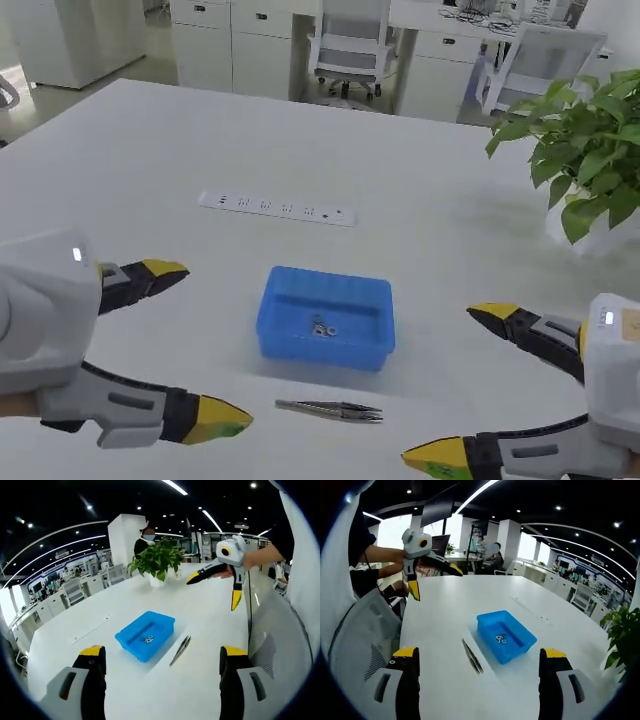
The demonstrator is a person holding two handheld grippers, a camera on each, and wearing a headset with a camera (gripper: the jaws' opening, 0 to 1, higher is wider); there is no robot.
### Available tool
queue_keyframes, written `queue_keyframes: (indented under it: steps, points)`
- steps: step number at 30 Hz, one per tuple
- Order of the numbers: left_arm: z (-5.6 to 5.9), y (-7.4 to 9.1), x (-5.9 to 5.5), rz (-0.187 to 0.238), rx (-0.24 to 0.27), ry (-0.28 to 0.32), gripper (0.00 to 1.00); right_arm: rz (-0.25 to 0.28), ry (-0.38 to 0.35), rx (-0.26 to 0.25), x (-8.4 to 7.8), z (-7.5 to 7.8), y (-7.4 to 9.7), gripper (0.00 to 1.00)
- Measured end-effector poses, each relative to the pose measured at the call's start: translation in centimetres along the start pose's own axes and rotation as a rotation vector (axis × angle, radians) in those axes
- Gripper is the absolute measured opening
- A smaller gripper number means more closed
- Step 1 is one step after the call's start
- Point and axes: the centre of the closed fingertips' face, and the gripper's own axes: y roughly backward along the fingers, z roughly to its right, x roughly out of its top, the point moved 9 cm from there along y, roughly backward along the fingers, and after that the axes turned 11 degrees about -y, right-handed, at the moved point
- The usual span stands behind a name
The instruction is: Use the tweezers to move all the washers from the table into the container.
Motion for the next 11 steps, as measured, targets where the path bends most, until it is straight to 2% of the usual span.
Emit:
queue_keyframes:
  steps: [3, 5, 11]
  points:
    - [0.3, 0.0, 0.1, 0.008, -0.007, 0.011, 1.0, -0.005, -0.001, -0.002, 0.0, 0.1, 0.1, 1.0]
    - [0.6, 0.0, 0.3, 0.042, -0.012, 0.042, 1.0, -0.006, 0.001, 0.001, 0.0, 0.0, 0.2, 1.0]
    - [1.4, 0.1, 0.1, 0.028, -0.026, 0.037, 1.0, -0.014, 0.006, 0.004, 0.0, -0.3, 0.3, 0.99]
